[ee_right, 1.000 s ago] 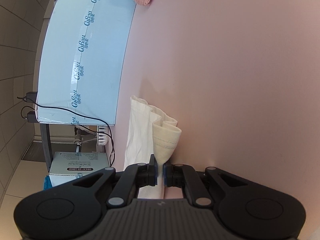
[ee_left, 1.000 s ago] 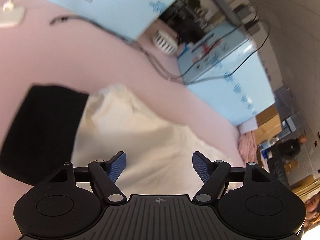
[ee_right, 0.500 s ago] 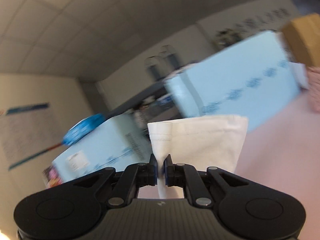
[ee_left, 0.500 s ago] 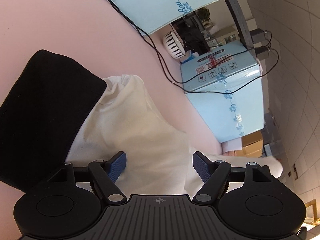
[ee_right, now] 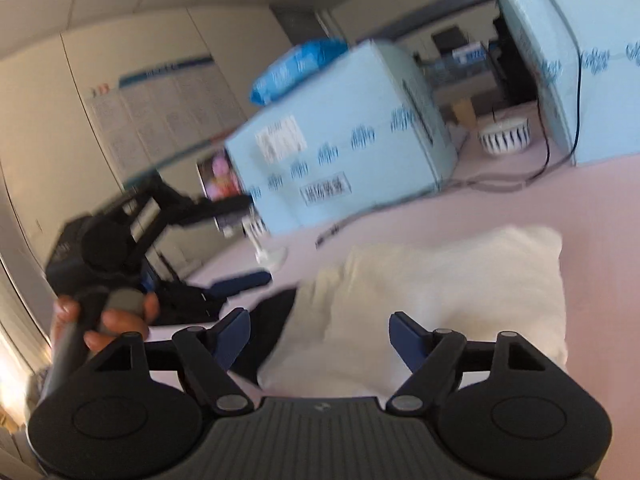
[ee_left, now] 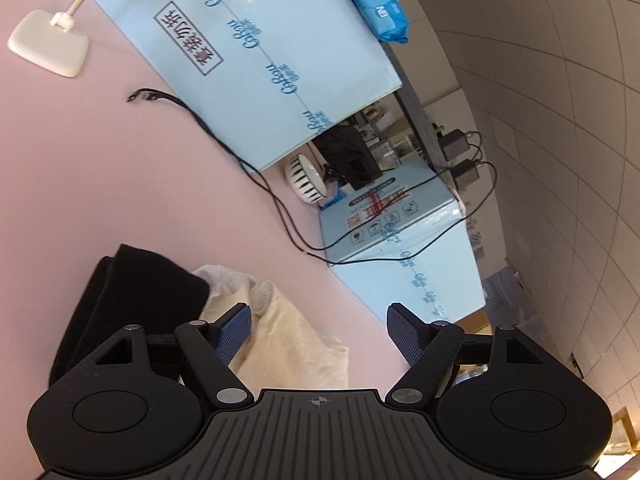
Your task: Fold clothes
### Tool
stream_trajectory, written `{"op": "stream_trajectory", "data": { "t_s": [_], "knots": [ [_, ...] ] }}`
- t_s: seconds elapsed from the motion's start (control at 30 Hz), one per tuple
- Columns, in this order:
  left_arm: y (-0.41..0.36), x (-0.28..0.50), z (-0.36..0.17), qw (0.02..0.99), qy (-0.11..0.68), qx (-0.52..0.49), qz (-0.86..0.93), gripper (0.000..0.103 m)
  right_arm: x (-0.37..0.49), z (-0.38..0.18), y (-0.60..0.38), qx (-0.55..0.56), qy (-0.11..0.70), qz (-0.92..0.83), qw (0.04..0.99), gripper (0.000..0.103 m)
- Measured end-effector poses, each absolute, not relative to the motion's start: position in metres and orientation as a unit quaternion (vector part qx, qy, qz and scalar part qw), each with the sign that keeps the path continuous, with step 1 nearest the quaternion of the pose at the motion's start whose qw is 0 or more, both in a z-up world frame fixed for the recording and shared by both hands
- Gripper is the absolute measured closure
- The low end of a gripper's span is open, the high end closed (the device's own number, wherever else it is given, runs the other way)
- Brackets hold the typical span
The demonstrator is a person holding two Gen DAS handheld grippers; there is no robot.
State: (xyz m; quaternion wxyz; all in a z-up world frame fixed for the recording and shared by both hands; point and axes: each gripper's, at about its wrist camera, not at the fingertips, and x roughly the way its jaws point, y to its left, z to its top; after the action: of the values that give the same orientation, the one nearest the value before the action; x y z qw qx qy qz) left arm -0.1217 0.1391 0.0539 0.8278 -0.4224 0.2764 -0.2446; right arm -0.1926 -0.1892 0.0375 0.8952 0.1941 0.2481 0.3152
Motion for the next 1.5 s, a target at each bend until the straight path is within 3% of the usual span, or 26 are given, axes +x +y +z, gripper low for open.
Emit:
{"op": "stream_trajectory", "data": {
  "t_s": [0.07, 0.1, 0.33, 0.43, 0.5, 0.63, 0.8, 0.87, 0.93, 0.97, 1.13, 1.33, 1.5],
  "knots": [
    [0.121, -0.106, 0.066, 0.825, 0.286, -0.405, -0.271, 0.018, -0.177, 0.024, -0.189, 0.187, 0.309, 0.302, 0.882, 0.019],
    [0.106, -0.096, 0.065, 0.814, 0.311, -0.401, -0.281, 0.018, -0.169, 0.015, -0.189, 0.182, 0.341, 0.296, 0.874, 0.025],
    [0.032, -0.03, 0.026, 0.762, 0.462, -0.375, -0.255, 0.018, -0.207, 0.028, -0.252, 0.297, 0.273, 0.28, 0.871, 0.012],
    [0.037, -0.017, 0.0, 0.749, 0.467, -0.403, -0.243, 0.019, -0.213, 0.016, -0.274, 0.314, 0.313, 0.218, 0.87, 0.011],
    [0.046, -0.025, 0.009, 0.735, 0.481, -0.417, -0.231, 0.019, -0.212, 0.003, -0.287, 0.338, 0.337, 0.189, 0.858, 0.014],
    [0.062, -0.068, 0.039, 0.791, 0.421, -0.378, -0.233, 0.019, -0.203, -0.007, -0.302, 0.409, 0.333, 0.18, 0.83, 0.013],
    [0.064, -0.094, 0.019, 0.836, 0.411, -0.311, -0.19, 0.017, -0.168, -0.006, -0.272, 0.357, 0.327, 0.188, 0.854, 0.009],
    [0.07, -0.091, 0.005, 0.851, 0.37, -0.313, -0.204, 0.017, -0.164, -0.003, -0.257, 0.325, 0.321, 0.179, 0.871, 0.016],
    [0.075, -0.091, 0.005, 0.844, 0.37, -0.332, -0.201, 0.017, -0.161, -0.004, -0.244, 0.304, 0.323, 0.158, 0.882, 0.076],
    [0.076, -0.09, 0.007, 0.84, 0.376, -0.339, -0.197, 0.016, -0.16, -0.008, -0.244, 0.314, 0.33, 0.156, 0.876, 0.082],
    [0.068, -0.088, 0.013, 0.826, 0.39, -0.341, -0.222, 0.015, -0.173, -0.024, -0.28, 0.439, 0.313, 0.168, 0.825, 0.09],
    [0.04, -0.079, 0.0, 0.721, 0.443, -0.421, -0.327, 0.014, -0.206, -0.002, -0.315, 0.433, 0.267, 0.118, 0.853, 0.091],
    [0.021, -0.07, -0.01, 0.725, 0.434, -0.425, -0.324, 0.014, -0.215, -0.003, -0.318, 0.421, 0.276, 0.089, 0.86, 0.09]
  ]
}}
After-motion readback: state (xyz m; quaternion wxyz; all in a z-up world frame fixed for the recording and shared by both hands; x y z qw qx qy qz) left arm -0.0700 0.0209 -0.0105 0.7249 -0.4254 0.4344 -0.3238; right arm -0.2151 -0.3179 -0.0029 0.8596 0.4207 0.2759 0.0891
